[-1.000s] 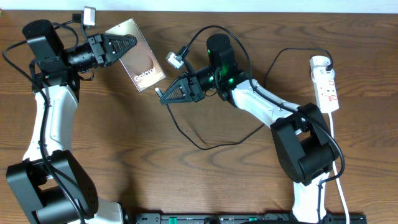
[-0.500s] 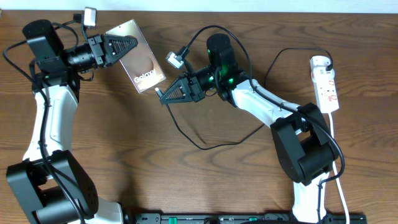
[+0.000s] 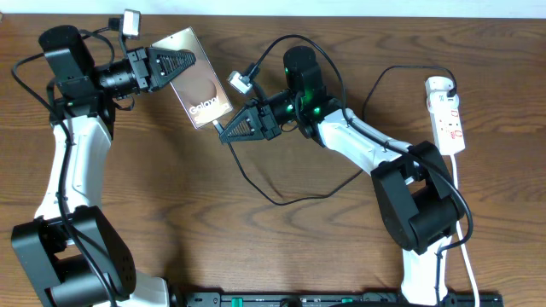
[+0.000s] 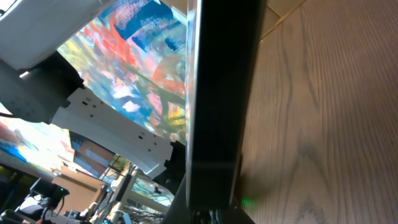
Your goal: Plug charger to phone and switch on socket
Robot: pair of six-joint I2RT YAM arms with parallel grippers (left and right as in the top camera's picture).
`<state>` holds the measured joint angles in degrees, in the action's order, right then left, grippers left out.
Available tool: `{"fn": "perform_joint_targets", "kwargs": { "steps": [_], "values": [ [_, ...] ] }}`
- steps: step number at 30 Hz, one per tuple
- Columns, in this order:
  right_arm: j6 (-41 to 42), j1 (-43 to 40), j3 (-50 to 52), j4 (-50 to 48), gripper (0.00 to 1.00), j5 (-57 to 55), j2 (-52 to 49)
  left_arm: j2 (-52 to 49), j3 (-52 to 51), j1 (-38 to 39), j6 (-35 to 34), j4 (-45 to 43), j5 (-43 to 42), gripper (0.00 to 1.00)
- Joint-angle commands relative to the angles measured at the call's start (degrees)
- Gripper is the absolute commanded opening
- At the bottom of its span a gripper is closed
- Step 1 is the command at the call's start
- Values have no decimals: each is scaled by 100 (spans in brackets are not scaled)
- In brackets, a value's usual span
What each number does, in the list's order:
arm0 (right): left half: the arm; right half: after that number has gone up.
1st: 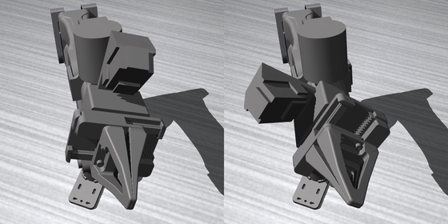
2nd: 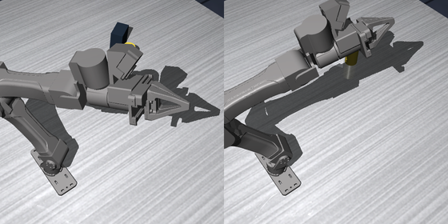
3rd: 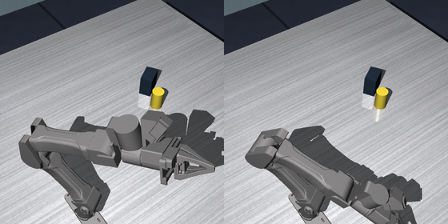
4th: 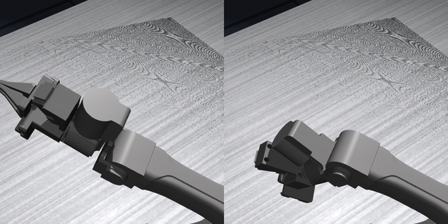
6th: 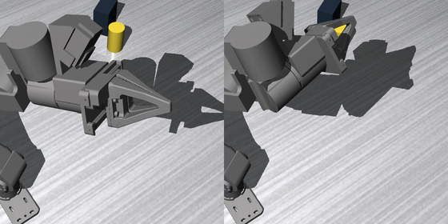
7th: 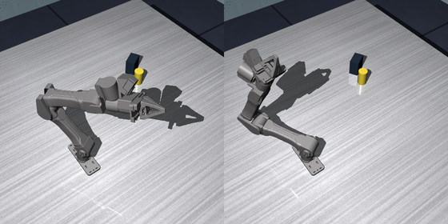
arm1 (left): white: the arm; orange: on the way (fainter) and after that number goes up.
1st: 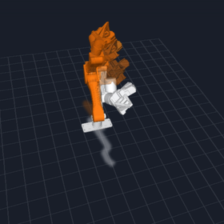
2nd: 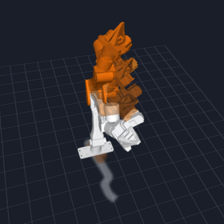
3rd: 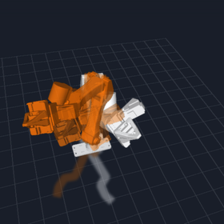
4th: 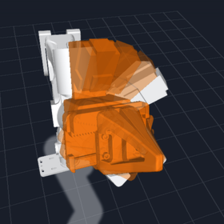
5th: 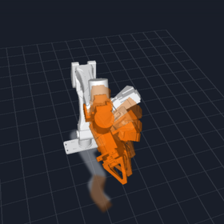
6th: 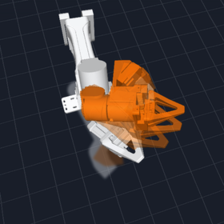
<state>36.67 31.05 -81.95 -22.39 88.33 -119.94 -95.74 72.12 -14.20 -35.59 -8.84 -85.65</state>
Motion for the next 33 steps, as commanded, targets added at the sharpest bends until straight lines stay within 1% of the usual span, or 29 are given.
{"fn": "perform_joint_targets", "kwargs": {
  "steps": [1, 33],
  "values": [
    [-94, 13, -44, -20, 1, 103, 168, 59, 31, -9, 138, -31, -219, 7],
    [-96, 13, -44, -57, 1, 101, 168, 59, 31, -13, 260, -31, -396, 7]
  ]
}}
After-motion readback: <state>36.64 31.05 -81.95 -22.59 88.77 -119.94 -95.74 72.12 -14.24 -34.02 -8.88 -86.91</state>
